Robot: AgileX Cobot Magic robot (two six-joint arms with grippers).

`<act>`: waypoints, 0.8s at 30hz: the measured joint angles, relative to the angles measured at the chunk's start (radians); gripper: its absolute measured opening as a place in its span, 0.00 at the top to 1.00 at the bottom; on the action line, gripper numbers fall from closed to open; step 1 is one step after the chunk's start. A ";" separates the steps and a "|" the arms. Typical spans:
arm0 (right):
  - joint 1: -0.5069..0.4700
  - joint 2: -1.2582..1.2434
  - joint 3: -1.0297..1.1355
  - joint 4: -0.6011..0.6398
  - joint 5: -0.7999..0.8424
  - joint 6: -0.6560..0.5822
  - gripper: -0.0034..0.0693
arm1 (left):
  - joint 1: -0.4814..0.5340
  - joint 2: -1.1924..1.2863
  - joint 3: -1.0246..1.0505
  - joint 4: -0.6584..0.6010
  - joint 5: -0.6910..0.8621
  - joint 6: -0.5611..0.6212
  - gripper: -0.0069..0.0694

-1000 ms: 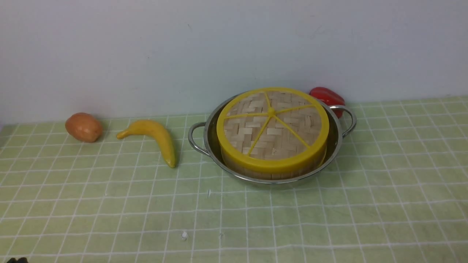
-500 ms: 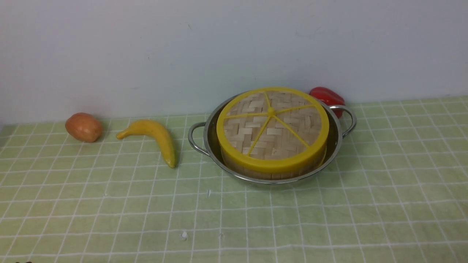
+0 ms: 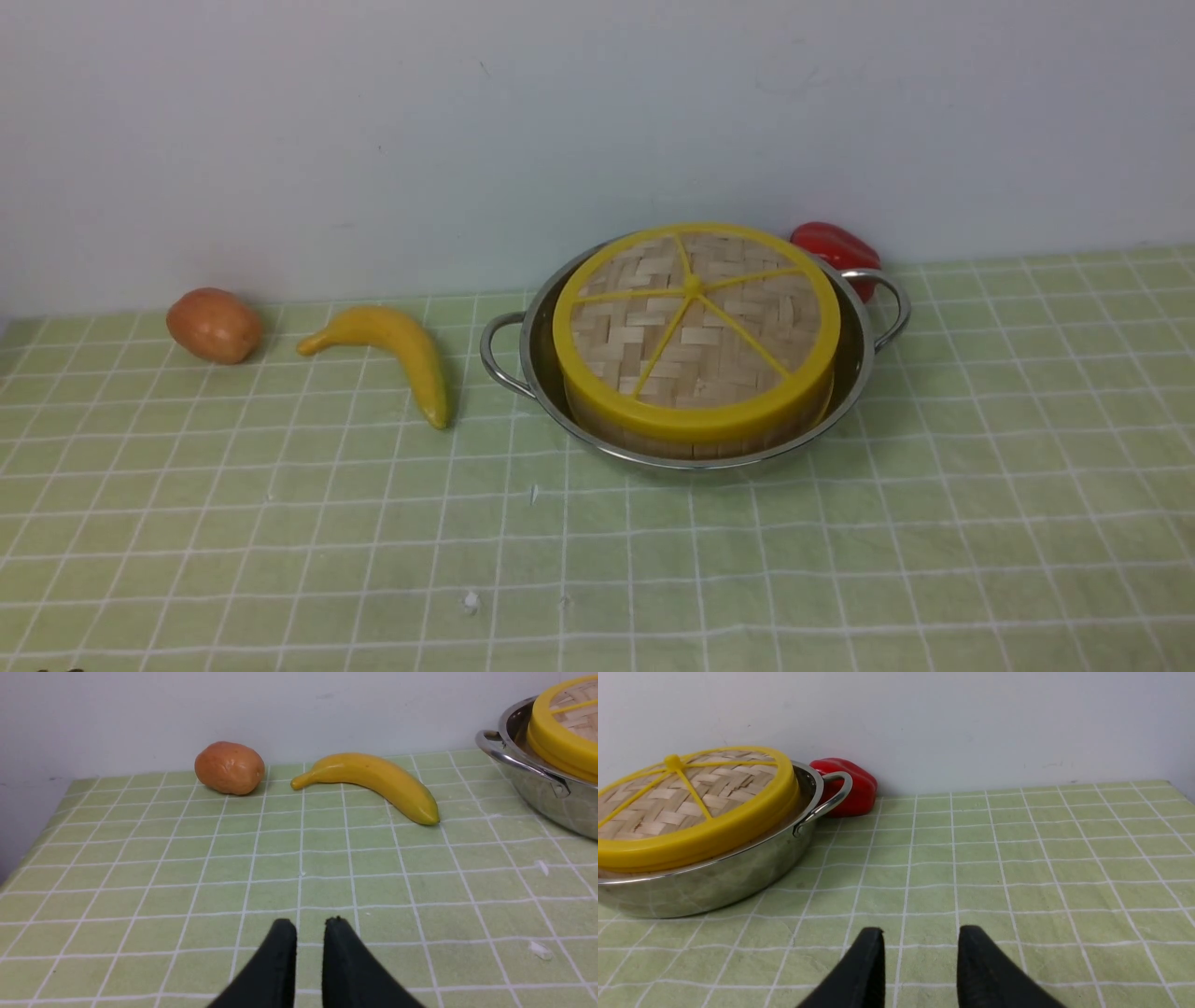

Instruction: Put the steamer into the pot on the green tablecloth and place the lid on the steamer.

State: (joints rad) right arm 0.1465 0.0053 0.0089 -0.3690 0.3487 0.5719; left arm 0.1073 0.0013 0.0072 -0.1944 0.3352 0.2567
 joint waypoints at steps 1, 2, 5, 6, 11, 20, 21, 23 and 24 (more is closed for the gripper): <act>0.000 0.000 0.000 0.000 0.000 0.000 0.62 | 0.000 0.000 0.000 0.000 0.000 0.000 0.79; 0.000 0.000 0.000 0.000 0.000 0.000 0.62 | 0.000 0.000 0.000 0.000 0.000 0.000 0.78; 0.000 0.000 0.000 0.000 0.000 0.000 0.62 | 0.000 0.000 0.000 0.000 0.000 0.000 0.78; 0.000 0.000 0.000 0.000 0.000 0.000 0.62 | 0.000 0.000 0.000 0.000 0.000 0.000 0.78; 0.000 0.000 0.000 0.000 0.000 0.000 0.62 | 0.000 0.000 0.000 0.000 0.000 0.001 0.77; 0.000 0.000 0.000 -0.006 0.001 -0.038 0.62 | 0.000 0.000 0.000 0.000 0.000 0.001 0.76; 0.000 0.000 0.000 -0.006 0.001 -0.042 0.62 | 0.000 0.000 0.000 0.000 0.000 0.001 0.76; 0.000 0.000 0.000 -0.006 0.001 -0.045 0.62 | 0.000 0.000 0.000 0.000 0.000 0.001 0.76; 0.000 0.000 0.000 -0.006 0.001 -0.047 0.62 | 0.000 0.000 0.000 0.000 0.000 0.001 0.76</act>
State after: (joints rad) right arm 0.1465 0.0053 0.0089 -0.3752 0.3496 0.5250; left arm 0.1073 0.0013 0.0072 -0.1944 0.3352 0.2575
